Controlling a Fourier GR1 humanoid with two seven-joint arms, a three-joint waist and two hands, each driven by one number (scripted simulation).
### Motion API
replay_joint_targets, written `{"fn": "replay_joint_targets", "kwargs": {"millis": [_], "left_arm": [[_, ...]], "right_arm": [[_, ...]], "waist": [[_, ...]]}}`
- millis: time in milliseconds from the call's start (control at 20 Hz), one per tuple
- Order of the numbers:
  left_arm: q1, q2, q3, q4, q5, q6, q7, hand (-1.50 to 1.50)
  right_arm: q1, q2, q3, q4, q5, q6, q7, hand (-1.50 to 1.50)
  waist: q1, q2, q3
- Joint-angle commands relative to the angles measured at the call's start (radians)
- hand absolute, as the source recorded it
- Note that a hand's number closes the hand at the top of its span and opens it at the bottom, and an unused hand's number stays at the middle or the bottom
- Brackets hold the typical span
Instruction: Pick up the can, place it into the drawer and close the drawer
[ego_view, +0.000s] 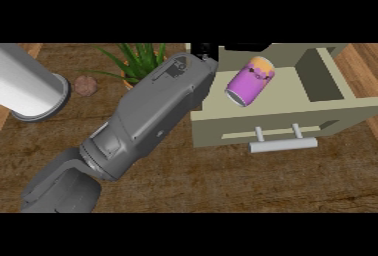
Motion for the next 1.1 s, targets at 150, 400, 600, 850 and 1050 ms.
{"fn": "replay_joint_targets", "kwargs": {"millis": [150,400,600,850,1050], "left_arm": [[-0.016,0.0,-0.043,0.037,0.059,0.046,-0.02,-1.5],[0.041,0.0,-0.052,0.02,0.107,0.052,-0.107,-1.5],[-0.006,0.0,-0.052,0.047,0.13,0.044,-0.098,-1.5],[0.018,0.0,-0.044,0.028,0.156,0.044,-0.158,-1.5],[0.022,0.0,-0.06,-0.009,0.189,0.056,-0.187,-1.5]], "right_arm": [[-0.014,-0.013,0.002,-0.036,-0.012,-0.028,0.048,-1.5],[-0.007,0.013,0.01,-0.019,0.0,-0.003,0.014,-1.5],[-0.028,-0.003,0.002,-0.01,0.014,0.001,0.001,-1.5],[-0.06,-0.073,-0.058,-0.059,0.183,0.08,-0.149,-1.5],[-0.097,-0.063,0.006,-0.11,0.26,0.099,-0.192,-1.5]], "waist": [[-0.011,0.003,0.0],[-0.016,0.004,0.0],[-0.005,0.004,0.0],[-0.006,0.008,0.0],[-0.002,0.006,0.0]]}}
